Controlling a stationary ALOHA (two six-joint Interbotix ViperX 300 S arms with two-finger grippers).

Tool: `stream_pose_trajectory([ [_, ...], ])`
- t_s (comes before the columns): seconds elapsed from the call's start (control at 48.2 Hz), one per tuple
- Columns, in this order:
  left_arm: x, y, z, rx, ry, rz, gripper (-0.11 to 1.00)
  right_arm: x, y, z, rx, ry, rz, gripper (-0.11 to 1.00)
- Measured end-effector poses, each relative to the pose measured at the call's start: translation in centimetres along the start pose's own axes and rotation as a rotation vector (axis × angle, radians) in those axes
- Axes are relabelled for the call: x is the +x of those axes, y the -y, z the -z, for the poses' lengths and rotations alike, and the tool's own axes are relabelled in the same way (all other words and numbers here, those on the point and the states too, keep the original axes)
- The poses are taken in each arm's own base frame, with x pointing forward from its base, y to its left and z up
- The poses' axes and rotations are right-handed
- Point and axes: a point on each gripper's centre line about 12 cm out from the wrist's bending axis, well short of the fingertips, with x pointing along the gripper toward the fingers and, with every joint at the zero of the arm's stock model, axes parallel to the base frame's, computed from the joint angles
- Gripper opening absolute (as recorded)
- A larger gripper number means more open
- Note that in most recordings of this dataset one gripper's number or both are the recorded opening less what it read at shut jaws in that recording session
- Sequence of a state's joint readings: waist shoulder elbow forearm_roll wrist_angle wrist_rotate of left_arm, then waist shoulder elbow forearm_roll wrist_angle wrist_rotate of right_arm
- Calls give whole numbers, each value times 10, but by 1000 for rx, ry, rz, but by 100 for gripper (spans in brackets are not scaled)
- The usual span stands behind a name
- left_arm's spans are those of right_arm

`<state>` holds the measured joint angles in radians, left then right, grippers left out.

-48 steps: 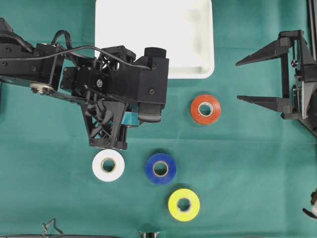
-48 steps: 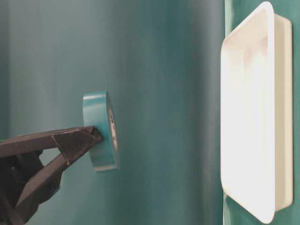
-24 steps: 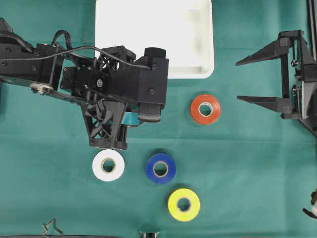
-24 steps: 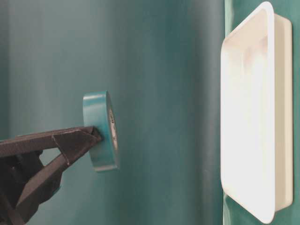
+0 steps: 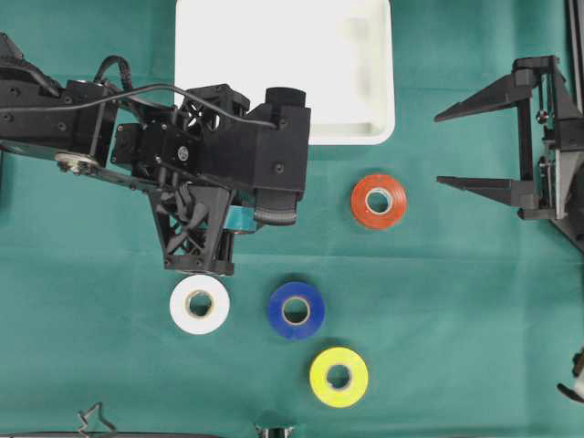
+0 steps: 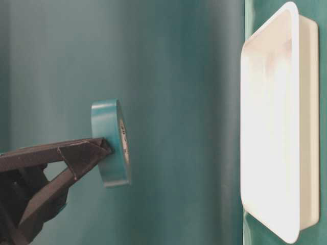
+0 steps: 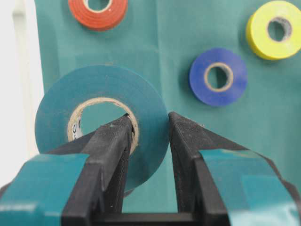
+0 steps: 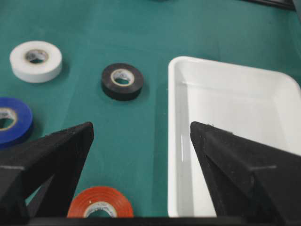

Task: Pick up the tape from a random location and place it into the white case.
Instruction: 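Lift the teal tape roll with the left gripper, then carry the teal roll with the left gripper over the white tray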

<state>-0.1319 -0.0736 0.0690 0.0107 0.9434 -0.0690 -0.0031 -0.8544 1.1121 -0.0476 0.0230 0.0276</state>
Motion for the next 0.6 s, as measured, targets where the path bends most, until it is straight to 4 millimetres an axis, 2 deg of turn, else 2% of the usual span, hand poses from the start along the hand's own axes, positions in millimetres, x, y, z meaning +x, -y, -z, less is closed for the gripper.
stream_pose_trajectory([
  [0.311, 4, -6, 0, -8, 22, -7, 21, 0, 0, 0, 0, 0, 0, 92],
  [0.415, 9, -20, 0, -34, 26, -28, 21, 0, 0, 0, 0, 0, 0, 92],
  [0.601, 22, -58, 1, -74, 32, -81, 21, 0, 0, 1, 0, -5, 0, 92],
])
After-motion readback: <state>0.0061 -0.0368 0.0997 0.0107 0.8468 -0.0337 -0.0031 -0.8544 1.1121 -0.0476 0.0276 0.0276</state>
